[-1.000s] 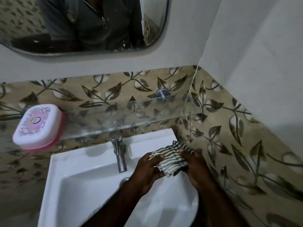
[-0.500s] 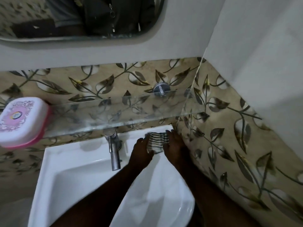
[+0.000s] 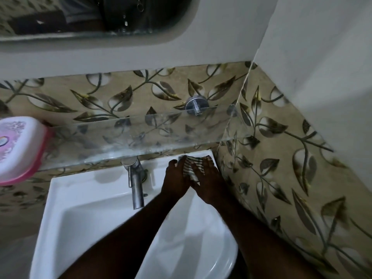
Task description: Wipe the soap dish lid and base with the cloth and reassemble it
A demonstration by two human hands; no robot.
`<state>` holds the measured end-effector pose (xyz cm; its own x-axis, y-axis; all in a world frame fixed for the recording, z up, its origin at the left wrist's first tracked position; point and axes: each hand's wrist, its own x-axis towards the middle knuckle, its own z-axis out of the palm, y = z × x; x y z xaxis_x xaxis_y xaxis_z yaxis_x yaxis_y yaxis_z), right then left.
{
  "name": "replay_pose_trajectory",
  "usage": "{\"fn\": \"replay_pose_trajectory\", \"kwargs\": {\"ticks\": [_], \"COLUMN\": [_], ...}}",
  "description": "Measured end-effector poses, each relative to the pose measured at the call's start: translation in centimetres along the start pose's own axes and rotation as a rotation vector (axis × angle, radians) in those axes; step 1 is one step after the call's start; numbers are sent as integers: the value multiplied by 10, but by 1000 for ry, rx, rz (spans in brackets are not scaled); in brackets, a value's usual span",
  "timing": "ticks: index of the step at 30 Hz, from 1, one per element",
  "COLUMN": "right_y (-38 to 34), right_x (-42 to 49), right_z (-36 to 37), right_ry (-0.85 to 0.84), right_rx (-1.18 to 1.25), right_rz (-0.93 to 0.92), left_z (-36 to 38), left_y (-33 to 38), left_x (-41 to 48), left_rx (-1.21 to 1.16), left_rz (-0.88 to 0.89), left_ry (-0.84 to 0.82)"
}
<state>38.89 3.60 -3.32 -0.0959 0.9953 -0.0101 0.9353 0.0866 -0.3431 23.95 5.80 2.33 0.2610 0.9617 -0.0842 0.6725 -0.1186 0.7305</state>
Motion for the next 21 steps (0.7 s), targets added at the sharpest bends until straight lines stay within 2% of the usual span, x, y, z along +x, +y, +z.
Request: {"fn": "replay_pose_trajectory", "kwargs": {"ticks": [3,5,8,14,19,21], "right_y": [-2,-2,2,-1,-6,-17], "right_x": [0,-1,1,4,1,-1], "right_z": [0,-2,-3,-6,-7,-5], "right_ry": [8,38,64,22,9,31], "right_rx": [-102,-124,-164,-177,-221,-169], "right_rz": [19,41,50,74,74,55], "left_z": [7,11,12,11,-4,-18], "left_y": [-7,-19,-30,-20,-16,-11], "left_x": [2,0,-1,1,-14,-21], "left_rx": [352,590,722,747,622,612], "left_rz": [195,193,168,121,88,102], "left_ry": [-68,-204,-295,-363,-318,-323]}}
